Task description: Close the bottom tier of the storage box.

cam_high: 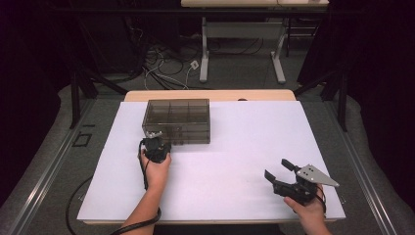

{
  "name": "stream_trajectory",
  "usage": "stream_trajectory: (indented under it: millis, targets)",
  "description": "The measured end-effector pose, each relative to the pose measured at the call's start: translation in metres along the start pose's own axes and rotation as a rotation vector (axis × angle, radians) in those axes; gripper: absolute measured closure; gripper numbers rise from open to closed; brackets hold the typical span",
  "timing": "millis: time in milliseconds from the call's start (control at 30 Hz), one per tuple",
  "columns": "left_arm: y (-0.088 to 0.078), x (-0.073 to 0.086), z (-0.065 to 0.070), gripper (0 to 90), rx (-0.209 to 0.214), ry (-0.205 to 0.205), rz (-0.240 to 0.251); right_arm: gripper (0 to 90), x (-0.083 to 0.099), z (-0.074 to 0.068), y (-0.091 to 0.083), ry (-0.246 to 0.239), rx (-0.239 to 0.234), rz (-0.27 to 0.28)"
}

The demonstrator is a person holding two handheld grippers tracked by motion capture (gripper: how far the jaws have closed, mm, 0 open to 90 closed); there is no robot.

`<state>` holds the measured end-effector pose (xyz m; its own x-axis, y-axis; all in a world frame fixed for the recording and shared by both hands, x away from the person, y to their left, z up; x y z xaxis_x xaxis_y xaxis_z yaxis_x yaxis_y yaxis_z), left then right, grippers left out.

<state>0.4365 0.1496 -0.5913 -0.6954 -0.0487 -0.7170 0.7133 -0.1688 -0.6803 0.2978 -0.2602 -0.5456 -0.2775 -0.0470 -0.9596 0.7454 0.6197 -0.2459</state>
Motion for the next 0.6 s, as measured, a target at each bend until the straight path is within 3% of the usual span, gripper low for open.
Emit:
stream_trajectory:
  millis: [600]
  targets:
    - [0.0038,-0.0031,-0.0044,90.0,-0.007,0.005,0.046,21.1,0.0001,0.0,0.0002,-0.001,-0.002,-0.001]
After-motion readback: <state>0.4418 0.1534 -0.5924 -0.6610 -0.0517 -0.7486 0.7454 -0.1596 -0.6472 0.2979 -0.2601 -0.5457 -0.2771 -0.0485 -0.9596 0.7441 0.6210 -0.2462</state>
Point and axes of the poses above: each handheld gripper's, and its own axes: y roughly forward along the jaws, x roughly out of its underside, z roughly to its right, the point moved 4 cm from there along y, roughly forward along the jaws, and after that the axes turned 7 degrees about -x, right-handed, at the moved point
